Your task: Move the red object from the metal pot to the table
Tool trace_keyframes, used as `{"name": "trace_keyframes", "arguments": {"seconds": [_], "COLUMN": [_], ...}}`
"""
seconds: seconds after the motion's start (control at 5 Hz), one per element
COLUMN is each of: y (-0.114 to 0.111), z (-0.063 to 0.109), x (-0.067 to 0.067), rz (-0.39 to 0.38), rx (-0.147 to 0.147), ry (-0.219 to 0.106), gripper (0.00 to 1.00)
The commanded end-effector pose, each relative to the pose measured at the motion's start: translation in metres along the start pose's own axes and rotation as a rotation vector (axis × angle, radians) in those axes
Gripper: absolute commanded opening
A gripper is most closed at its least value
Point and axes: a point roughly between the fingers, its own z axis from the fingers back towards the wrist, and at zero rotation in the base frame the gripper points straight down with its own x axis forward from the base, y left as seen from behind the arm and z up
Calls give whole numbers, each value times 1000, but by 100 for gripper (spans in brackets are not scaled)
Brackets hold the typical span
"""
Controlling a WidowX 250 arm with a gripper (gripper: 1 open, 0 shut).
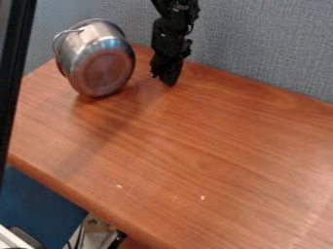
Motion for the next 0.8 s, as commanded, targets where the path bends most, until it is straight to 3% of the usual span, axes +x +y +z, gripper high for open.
{"name": "trace_keyframes", "arguments": {"seconds": [0.0,0.4,0.6], "y": [-4,-4,-1], "z": [32,64,75], "x": [16,39,17], "rz": [32,95,56], "rx": [-17,19,-29], "ry": [-2,39,71], "gripper": [0,0,0]}}
